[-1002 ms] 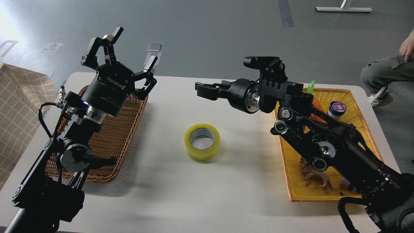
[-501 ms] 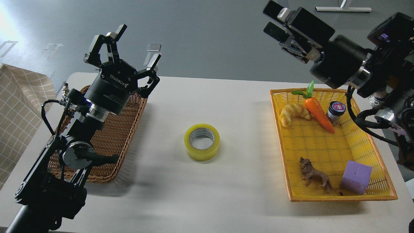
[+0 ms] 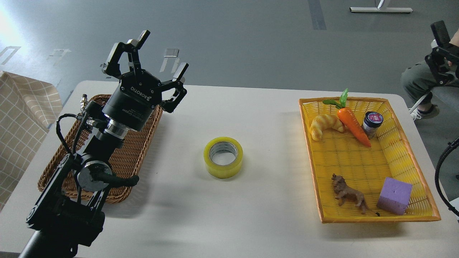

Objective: Place and transfer tape with both arms
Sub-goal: 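Withdraw the right arm away from the tape roll, then reach the left gripper down toward the tape roll on the table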

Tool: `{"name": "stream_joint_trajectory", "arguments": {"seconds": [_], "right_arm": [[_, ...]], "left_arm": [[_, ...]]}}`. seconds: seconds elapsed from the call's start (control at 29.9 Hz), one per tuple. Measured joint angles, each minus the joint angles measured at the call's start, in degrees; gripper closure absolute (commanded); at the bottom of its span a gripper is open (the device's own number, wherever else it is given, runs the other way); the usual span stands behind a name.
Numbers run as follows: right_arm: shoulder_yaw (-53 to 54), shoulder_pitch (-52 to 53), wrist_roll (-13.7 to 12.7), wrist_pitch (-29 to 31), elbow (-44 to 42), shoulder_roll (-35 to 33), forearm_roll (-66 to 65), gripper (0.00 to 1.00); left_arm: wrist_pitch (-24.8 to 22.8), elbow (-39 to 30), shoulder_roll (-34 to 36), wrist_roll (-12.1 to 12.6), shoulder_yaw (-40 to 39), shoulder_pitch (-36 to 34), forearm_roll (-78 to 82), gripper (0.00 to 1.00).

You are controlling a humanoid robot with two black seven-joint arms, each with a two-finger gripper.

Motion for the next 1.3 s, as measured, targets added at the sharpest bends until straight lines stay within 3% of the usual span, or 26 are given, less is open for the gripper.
{"name": "stream_joint_trajectory", "arguments": {"seconds": [0.63, 0.8, 0.87, 0.97, 1.3], "right_arm": [[1.51, -1.74, -0.47, 0.03, 0.53, 0.67, 0.94, 0.0], [1.47, -1.73, -0.73, 0.03, 0.62, 0.67, 0.91, 0.0], [1.47, -1.73, -0.77, 0.03, 0.56, 0.51, 0.83, 0.0], [1.52, -1.72, -0.79, 0.02, 0.52, 0.33, 0.79, 0.0], [1.82, -1.8, -0.87, 0.02, 0.32, 0.17, 0.76, 0.0]], "left_arm": [[4.94, -0.36, -0.32, 0.46, 1.83, -1.8, 8.44, 0.0], [6.33, -6.18, -0.3, 1.0, 2.22, -1.5, 16.15, 0.0], [7.25, -9.32, -0.49, 2.82, 2.45, -1.38, 23.65, 0.0], [8.7, -10.83, -0.85, 7.42, 2.78, -1.77, 32.77, 0.0], [12.54, -10.37, -0.36, 24.29, 9.57, -5.96, 53.14, 0.0]]}}
